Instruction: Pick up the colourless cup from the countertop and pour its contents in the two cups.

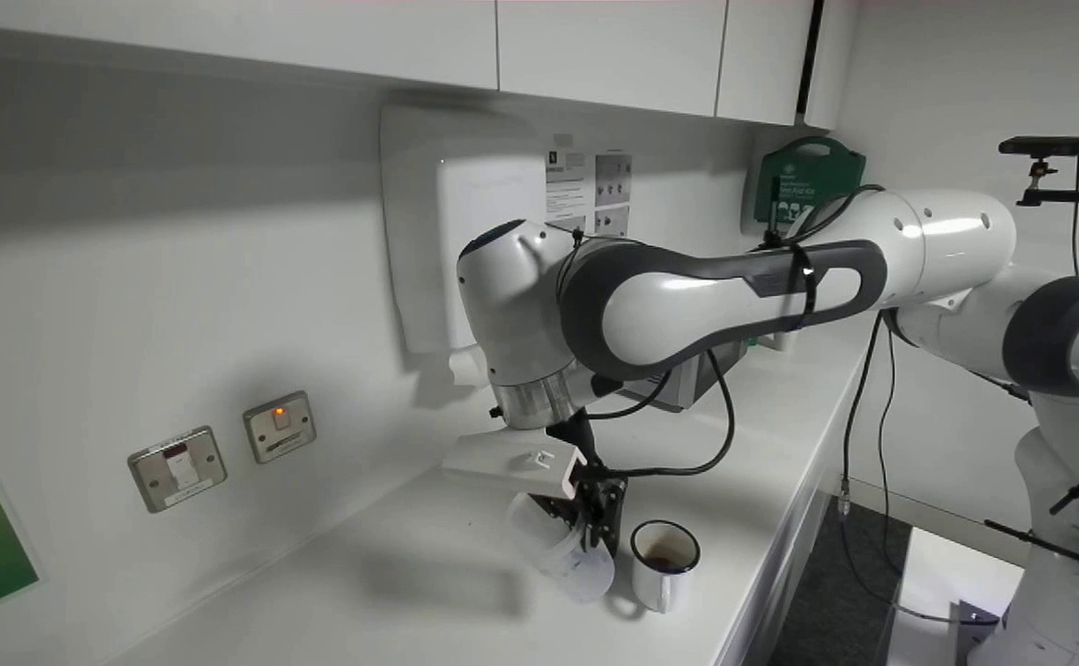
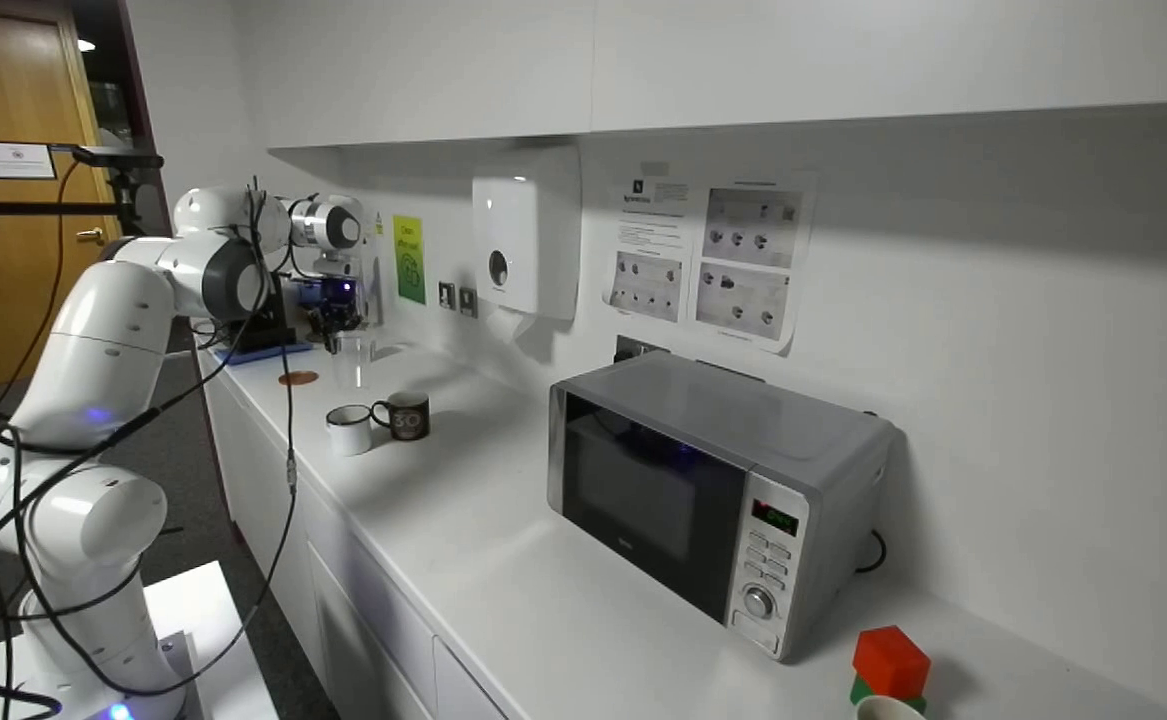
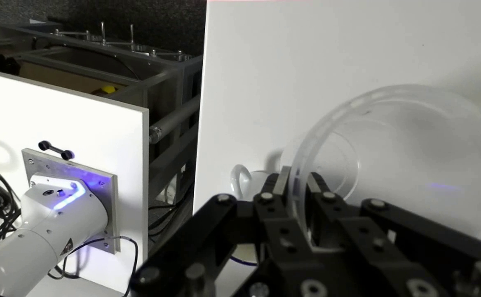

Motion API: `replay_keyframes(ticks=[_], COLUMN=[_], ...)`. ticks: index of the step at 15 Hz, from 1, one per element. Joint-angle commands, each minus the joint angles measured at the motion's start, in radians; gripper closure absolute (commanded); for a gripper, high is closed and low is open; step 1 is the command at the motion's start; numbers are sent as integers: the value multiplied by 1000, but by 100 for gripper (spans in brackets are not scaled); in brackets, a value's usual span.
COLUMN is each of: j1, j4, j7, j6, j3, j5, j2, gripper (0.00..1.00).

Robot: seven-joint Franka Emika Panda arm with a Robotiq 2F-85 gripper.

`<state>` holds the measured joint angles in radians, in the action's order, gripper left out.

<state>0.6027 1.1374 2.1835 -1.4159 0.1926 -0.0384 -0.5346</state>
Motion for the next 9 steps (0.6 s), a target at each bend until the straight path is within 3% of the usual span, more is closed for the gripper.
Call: replay_keyframes(ticks=[1,9], j1=[-34,-95], j4=[140,363], j7=[-73,-258], j6=[-92,-271], j3=[19,14], j5=[52,178], j2=[91,196], gripper=[98,98])
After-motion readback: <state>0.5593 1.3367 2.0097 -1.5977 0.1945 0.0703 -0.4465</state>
